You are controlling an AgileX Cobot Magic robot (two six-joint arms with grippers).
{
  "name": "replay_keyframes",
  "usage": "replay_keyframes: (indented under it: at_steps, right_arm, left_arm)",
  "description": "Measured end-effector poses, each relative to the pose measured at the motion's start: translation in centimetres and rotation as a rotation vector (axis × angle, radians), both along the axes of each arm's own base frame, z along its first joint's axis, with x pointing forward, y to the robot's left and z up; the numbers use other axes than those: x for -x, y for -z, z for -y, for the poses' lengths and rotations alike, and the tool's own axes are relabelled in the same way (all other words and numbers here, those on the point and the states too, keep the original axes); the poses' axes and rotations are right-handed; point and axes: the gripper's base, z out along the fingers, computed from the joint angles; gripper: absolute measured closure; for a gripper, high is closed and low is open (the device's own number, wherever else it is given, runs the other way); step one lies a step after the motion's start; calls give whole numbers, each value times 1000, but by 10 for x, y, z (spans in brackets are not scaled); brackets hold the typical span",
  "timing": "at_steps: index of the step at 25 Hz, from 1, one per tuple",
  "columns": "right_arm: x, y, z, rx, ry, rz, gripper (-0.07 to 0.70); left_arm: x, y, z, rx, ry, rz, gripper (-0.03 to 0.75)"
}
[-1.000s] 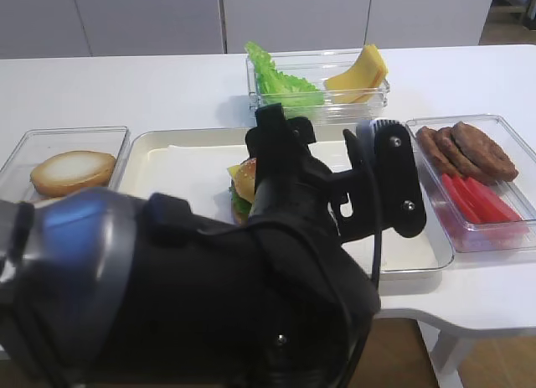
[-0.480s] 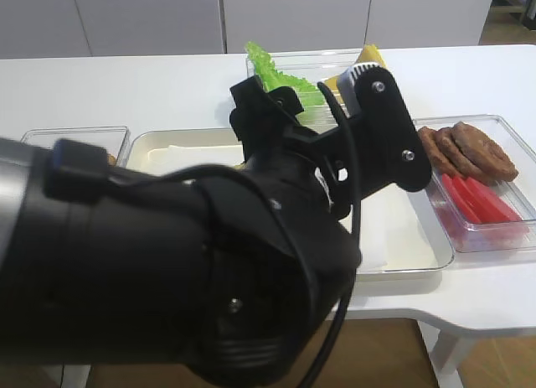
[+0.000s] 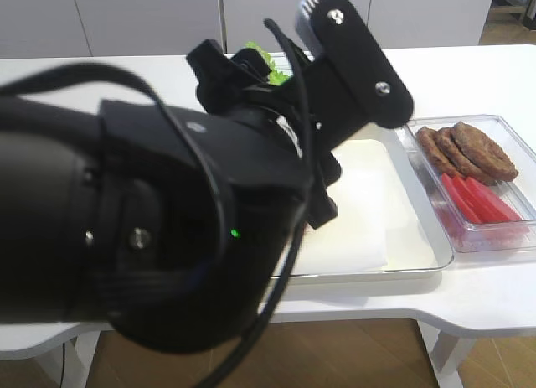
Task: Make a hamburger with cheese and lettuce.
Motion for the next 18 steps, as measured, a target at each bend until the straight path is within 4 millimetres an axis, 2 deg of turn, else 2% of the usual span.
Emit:
replay_keyframes:
  at_steps: [9,18]
  right_arm:
    - [0,0,0,0,0,0,701]
    - [0,0,0,2,-1,0,701]
  left_arm:
    - [-15,-16,-30,141,-119,-90,126]
    - [-42,-16,-65,241,-248,-216,126]
